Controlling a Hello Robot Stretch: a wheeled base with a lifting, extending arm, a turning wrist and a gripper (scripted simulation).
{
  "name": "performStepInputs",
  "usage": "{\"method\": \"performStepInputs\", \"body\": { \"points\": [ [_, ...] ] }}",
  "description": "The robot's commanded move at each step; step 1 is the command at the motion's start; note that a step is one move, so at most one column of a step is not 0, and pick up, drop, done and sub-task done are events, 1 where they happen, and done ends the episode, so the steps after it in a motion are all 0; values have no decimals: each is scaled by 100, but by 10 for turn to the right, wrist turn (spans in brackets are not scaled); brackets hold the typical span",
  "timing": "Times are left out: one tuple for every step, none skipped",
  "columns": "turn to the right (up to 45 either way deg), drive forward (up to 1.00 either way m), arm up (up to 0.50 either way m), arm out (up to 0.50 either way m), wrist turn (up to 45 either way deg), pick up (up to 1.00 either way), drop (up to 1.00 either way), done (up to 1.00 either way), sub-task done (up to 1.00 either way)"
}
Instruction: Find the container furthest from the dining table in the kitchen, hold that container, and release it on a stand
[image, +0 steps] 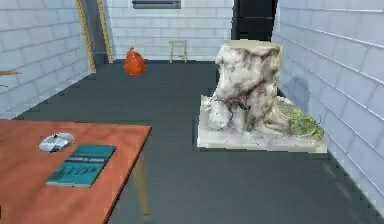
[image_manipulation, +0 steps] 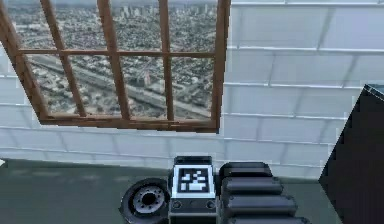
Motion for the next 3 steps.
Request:
{"method": "performStepInputs", "body": {
  "points": [
    [0, 100, 0, 0, 0, 0, 0, 0, 0],
    [0, 40, 0, 0, 0, 0, 0, 0, 0],
    [-450, 0, 0, 0, 0, 0, 0, 0, 0]
  ]
}}
